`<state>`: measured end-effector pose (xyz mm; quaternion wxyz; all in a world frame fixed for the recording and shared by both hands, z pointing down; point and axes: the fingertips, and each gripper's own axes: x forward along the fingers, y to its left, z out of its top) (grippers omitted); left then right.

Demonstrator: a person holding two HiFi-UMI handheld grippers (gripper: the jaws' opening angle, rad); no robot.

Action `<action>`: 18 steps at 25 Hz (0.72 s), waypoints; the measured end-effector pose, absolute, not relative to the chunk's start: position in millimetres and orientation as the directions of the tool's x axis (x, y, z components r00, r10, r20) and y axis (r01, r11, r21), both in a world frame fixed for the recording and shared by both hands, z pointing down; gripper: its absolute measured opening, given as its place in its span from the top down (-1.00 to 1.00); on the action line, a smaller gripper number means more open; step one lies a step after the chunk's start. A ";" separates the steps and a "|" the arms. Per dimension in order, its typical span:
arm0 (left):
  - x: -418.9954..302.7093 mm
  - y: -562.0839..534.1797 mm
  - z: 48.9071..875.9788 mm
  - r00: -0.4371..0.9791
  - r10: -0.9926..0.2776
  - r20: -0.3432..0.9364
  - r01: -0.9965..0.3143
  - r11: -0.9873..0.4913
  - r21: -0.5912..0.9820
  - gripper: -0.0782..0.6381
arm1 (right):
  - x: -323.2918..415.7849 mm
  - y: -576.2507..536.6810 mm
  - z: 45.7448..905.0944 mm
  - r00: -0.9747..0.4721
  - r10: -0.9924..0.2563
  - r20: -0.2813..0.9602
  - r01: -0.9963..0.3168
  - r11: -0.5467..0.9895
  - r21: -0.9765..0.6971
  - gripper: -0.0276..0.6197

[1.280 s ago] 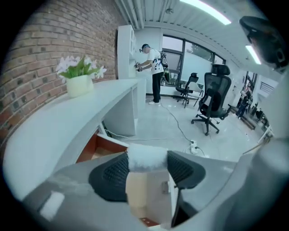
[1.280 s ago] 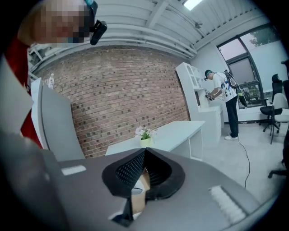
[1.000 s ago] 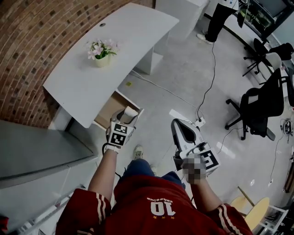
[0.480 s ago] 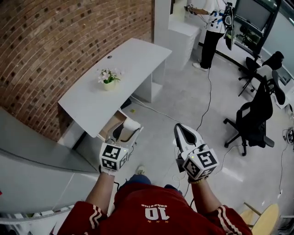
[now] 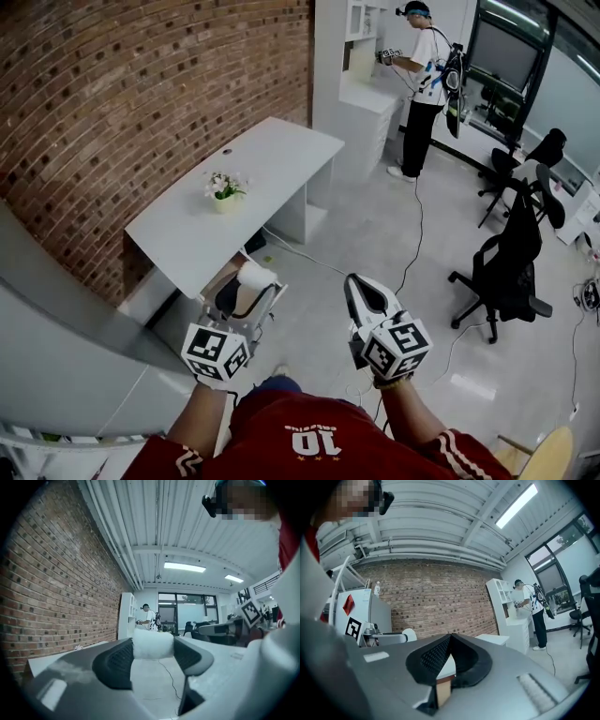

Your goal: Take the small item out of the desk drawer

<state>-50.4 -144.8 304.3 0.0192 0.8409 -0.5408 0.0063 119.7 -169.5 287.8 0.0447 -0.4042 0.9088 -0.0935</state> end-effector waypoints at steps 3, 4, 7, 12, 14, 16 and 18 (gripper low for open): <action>-54.8 -134.9 293.4 0.382 -0.924 0.003 -0.924 -0.381 0.010 0.01 | 121.6 -161.5 279.4 -0.651 -0.759 -0.027 -0.744 0.645 -0.176 0.93; -56.7 -132.7 291.7 0.367 -0.930 0.000 -0.930 -0.367 0.006 0.01 | 124.1 -159.8 277.1 -0.638 -0.769 -0.029 -0.757 0.634 -0.159 0.93; -61.2 -129.0 291.1 0.324 -0.946 0.011 -0.946 -0.324 -0.022 0.01 | 133.9 -159.7 280.0 -0.606 -0.795 -0.013 -0.789 0.603 -0.119 0.93; -68.8 -120.3 293.2 0.284 -0.958 0.028 -0.957 -0.285 -0.047 0.01 | 143.7 -157.9 289.4 -0.594 -0.805 0.012 -0.799 0.588 -0.127 0.93; -71.8 -117.7 293.3 0.281 -0.959 0.028 -0.958 -0.283 -0.047 0.01 | 142.3 -154.8 285.6 -0.590 -0.807 0.008 -0.802 0.585 -0.122 0.93; -74.0 -115.0 292.2 0.275 -0.961 0.025 -0.960 -0.276 -0.044 0.01 | 140.4 -151.1 285.3 -0.598 -0.801 0.002 -0.796 0.594 -0.112 0.94; -73.5 -112.3 290.2 0.270 -0.963 0.018 -0.961 -0.271 -0.047 0.01 | 140.6 -147.5 286.9 -0.606 -0.795 -0.004 -0.790 0.603 -0.107 0.93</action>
